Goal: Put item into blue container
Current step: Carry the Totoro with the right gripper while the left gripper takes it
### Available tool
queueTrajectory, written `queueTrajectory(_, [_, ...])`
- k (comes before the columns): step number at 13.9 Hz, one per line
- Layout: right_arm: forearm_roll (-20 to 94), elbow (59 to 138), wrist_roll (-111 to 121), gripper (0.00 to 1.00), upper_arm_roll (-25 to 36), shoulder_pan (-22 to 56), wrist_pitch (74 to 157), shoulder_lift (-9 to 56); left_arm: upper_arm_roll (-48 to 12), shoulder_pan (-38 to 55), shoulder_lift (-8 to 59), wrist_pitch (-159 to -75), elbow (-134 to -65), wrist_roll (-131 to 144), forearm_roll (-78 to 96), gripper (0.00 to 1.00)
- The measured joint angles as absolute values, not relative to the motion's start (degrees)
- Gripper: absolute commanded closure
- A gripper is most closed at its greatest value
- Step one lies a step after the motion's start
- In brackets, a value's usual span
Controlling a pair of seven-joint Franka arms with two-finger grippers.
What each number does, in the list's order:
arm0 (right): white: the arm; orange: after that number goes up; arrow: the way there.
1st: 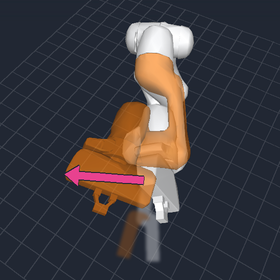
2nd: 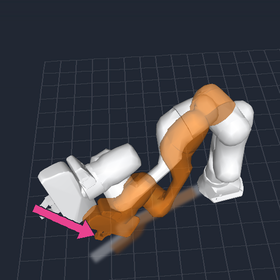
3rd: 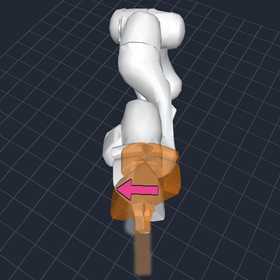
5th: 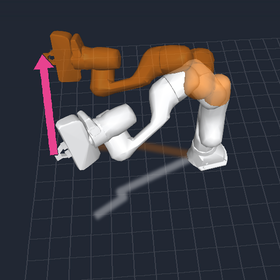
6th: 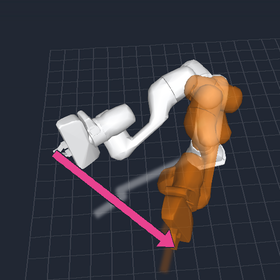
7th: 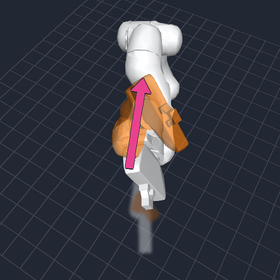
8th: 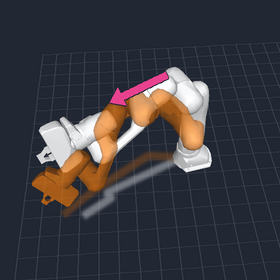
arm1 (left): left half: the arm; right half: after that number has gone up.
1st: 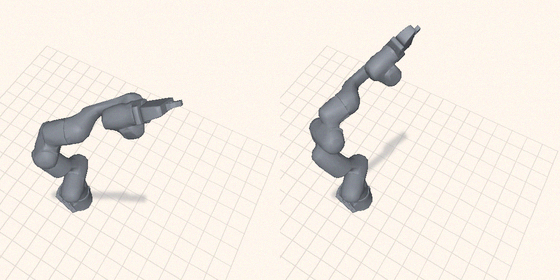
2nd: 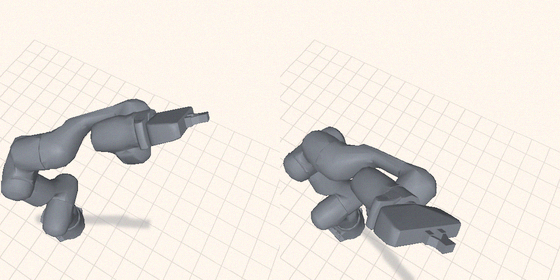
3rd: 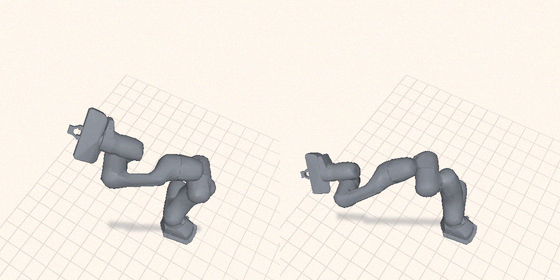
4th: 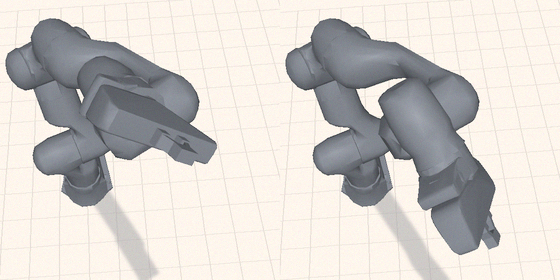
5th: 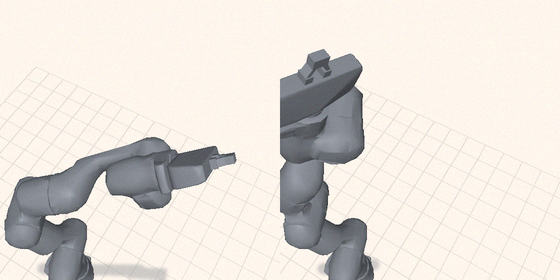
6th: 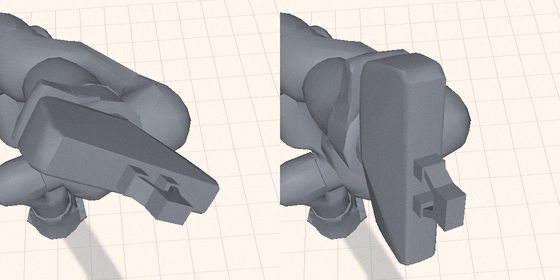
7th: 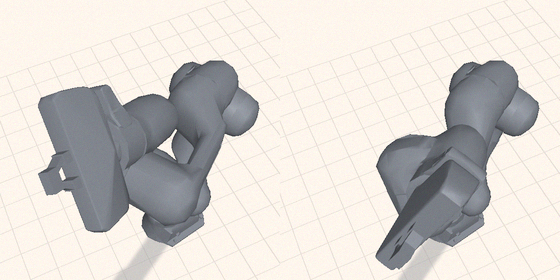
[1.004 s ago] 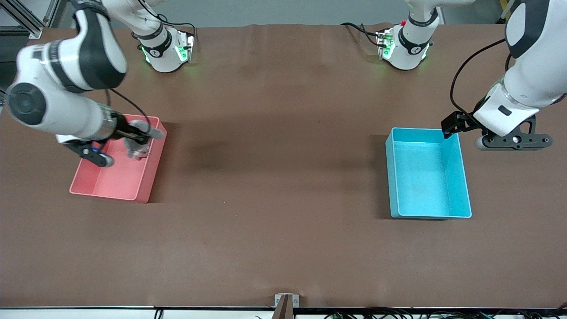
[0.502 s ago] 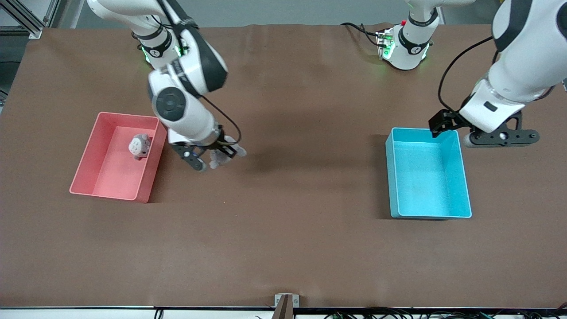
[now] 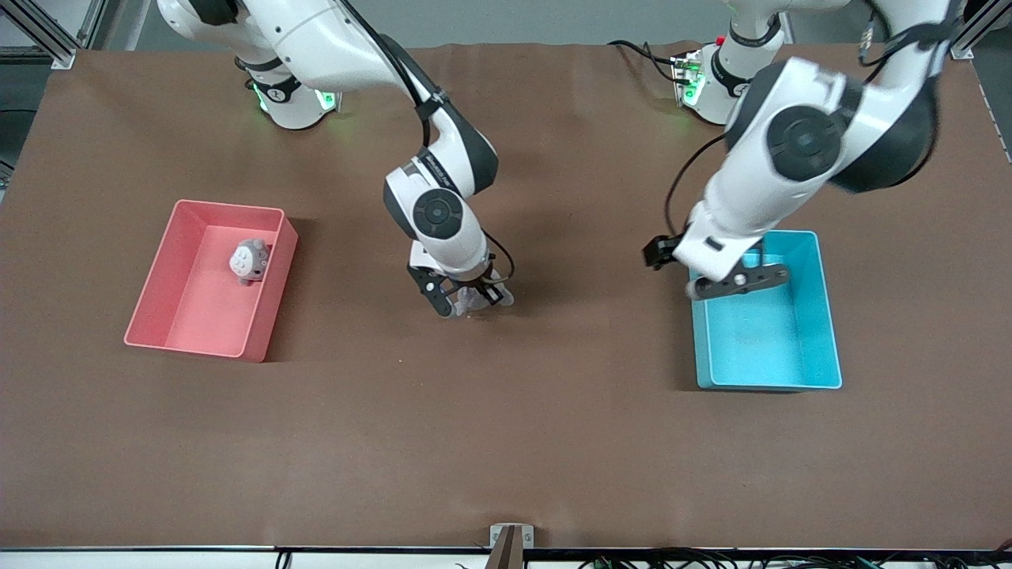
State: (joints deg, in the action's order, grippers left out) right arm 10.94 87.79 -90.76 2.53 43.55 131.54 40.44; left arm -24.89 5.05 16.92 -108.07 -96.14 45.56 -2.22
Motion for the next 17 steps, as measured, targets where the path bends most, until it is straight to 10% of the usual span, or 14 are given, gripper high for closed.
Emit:
queueTrajectory(2, [10.95, 85.76, -94.06, 0.90, 2.53, 44.96, 134.97, 43.20, -25.60, 7.92, 21.73, -113.33, -96.14, 56.76, -1.94, 0.00])
queueTrajectory(4, [10.95, 85.20, -96.19, 0.01, 2.53, 46.04, 137.53, 44.83, -25.67, 9.79, 25.66, -118.17, -96.10, 64.74, -1.80, 0.00])
queueTrajectory(11, [10.98, 82.25, -94.75, 0.00, 3.42, 44.48, 137.37, 44.98, -25.77, 10.77, 33.35, -128.52, -95.93, 83.75, 3.79, 0.00])
queueTrajectory(17, [11.24, 80.30, -68.12, 0.00, 1.62, 30.36, 115.78, 35.60, -25.80, 12.22, 39.02, -136.42, -95.88, 91.75, 3.80, 0.00])
